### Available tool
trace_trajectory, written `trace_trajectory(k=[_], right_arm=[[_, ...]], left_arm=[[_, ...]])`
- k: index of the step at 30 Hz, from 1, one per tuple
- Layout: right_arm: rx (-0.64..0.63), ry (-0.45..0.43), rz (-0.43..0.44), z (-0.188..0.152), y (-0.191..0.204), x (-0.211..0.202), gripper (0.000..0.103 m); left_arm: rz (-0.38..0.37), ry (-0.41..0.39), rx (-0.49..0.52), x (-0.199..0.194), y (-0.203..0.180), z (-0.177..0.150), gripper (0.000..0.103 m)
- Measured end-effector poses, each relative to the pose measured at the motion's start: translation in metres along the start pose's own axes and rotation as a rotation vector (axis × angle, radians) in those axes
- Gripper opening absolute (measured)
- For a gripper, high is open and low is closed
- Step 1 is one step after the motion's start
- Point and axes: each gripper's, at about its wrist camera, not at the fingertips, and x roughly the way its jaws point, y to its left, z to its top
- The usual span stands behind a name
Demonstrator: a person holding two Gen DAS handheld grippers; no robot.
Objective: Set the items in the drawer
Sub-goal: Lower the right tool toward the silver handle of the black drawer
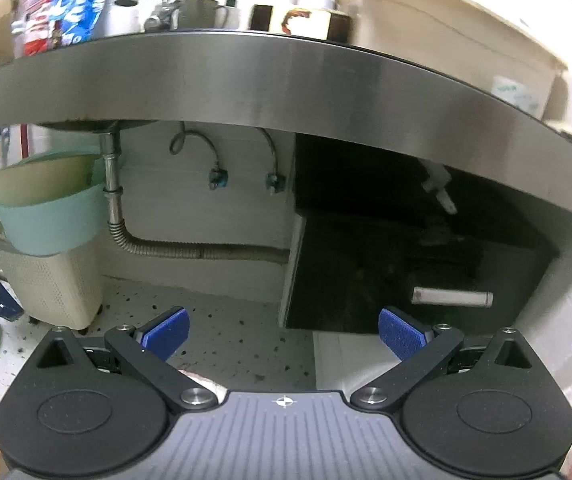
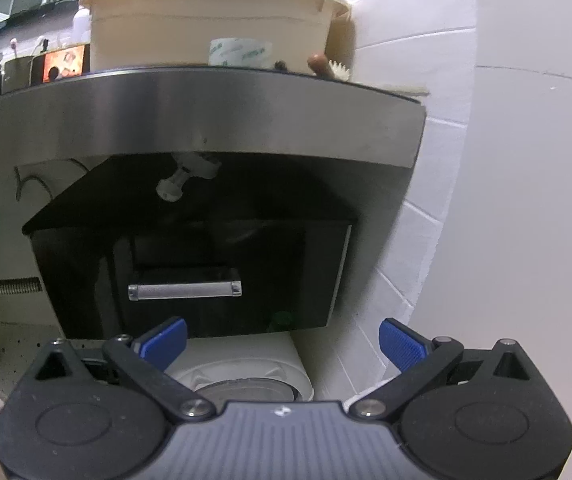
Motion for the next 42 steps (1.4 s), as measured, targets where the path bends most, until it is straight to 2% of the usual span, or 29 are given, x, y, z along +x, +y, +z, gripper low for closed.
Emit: trace_trajectory(k=[3,8,18,25,28,31,36,42], right_arm=[[-0.023,-0.01,0.031,-0.003,-0.001,0.007,0.103],[0.008,-0.055,0.096,-0.008,-0.006,0.011,0.103],[-0.034,-0.138,0.238,-0.001,-0.002,0.016,0.103],[-0.088,-0.115,0.282,0.007,0.008,0.024,0.103],[-0.066,-0.119,0.358,0.012,0.005,0.028,0.103],[-0.081,-0.123,0.361,0.019,0.008,0.034,0.103],[-0.23,-0.114,0.364,0.031,0.021,0.047,0.102],[-0.516,-0.125,0.385,0.038,0.045,0.065,0.103]], left_arm=[[0.005,-0.007,-0.023,0.008,0.009,-0.004,0.102],[0.047,-0.014,0.067,0.012,0.0,-0.017,0.102],[0.044,0.027,0.049,0.022,0.005,-0.027,0.102],[0.028,0.029,0.029,0.023,0.008,-0.031,0.102],[0.027,0.029,0.025,0.022,0.008,-0.036,0.102],[0.022,0.023,0.033,0.022,0.007,-0.037,0.102],[0.017,0.035,0.012,0.024,0.01,-0.037,0.102],[0.017,0.042,-0.014,0.026,0.013,-0.036,0.102]])
